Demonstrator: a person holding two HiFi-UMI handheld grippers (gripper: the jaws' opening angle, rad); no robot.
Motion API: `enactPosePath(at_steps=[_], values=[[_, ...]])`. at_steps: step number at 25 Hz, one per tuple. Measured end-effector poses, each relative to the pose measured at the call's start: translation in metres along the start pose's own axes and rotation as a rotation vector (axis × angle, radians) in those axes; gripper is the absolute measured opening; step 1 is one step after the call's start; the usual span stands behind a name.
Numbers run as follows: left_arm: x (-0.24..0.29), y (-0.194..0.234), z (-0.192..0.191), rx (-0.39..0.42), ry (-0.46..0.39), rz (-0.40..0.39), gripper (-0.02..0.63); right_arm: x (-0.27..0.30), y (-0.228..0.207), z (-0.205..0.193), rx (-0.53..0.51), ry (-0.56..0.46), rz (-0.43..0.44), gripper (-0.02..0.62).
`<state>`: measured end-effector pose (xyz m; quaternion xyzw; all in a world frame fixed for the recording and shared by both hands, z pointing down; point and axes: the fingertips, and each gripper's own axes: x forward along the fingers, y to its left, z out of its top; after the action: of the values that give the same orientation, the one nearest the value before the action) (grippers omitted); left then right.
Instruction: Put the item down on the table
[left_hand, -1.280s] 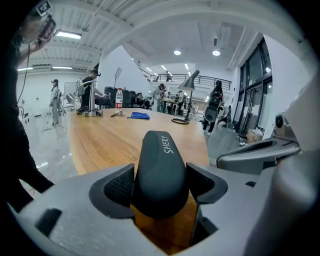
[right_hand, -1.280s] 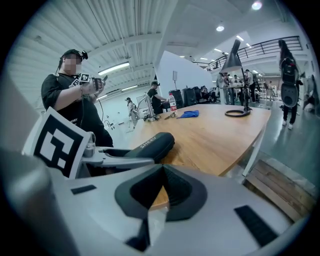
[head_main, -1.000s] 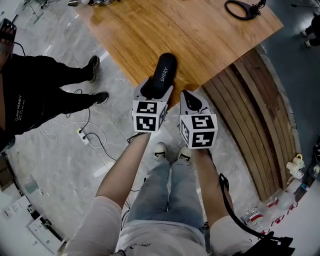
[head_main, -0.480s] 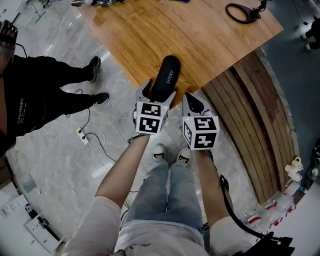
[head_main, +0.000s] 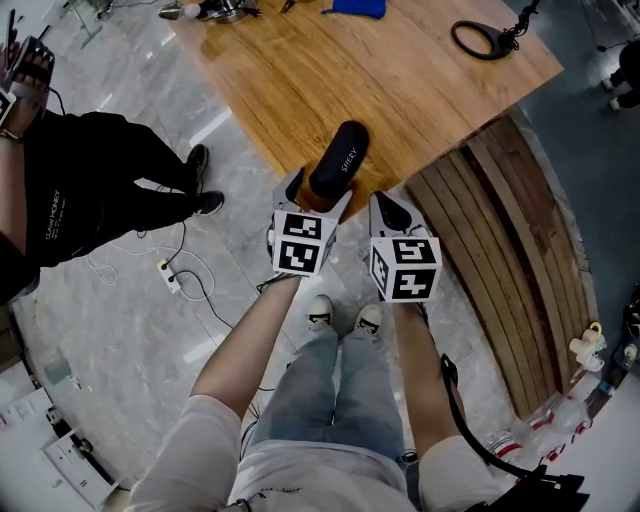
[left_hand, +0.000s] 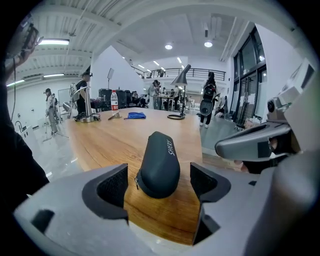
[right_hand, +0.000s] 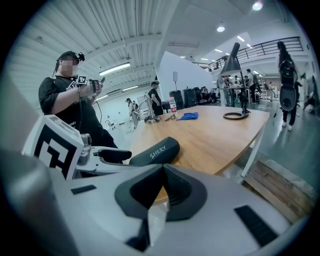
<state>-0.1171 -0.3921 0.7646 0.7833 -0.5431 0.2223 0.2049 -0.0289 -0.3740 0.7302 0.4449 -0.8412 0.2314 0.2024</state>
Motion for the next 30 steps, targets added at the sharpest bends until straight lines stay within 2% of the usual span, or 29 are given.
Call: enactPosePath(at_steps=[5,12,14,20,25,30], values=[[-0.035,-0.006,0.011,-0.016,-0.03,0.024,0.377,-0.021,0.005,0.007,-0.003,-0.01,0.006,0.003],[-0.108,-0.029,0.032,0.019,-0.097,0.088,0.069,-0.082,0.022,0.011,-0.007,0.002,0.015,0.003],[-0.128,-0.038,0.038,0.005,-0.111,0.095,0.013,-0.103,0.029,0.015,-0.004,-0.001,0.019,0.003],[-0.214,-0.084,0.051,-0.047,-0.137,0.047,0.006,-0.179,0.062,0.021,0.019,-0.012,0.046,0.003],[-0.272,-0.111,0.033,-0.093,-0.135,0.054,0.006,-0.232,0.092,0.008,0.051,0.012,0.093,0.003],[-0.304,-0.128,0.021,-0.143,-0.141,0.061,0.006,-0.26,0.109,-0.006,0.018,0.033,0.1,0.003]])
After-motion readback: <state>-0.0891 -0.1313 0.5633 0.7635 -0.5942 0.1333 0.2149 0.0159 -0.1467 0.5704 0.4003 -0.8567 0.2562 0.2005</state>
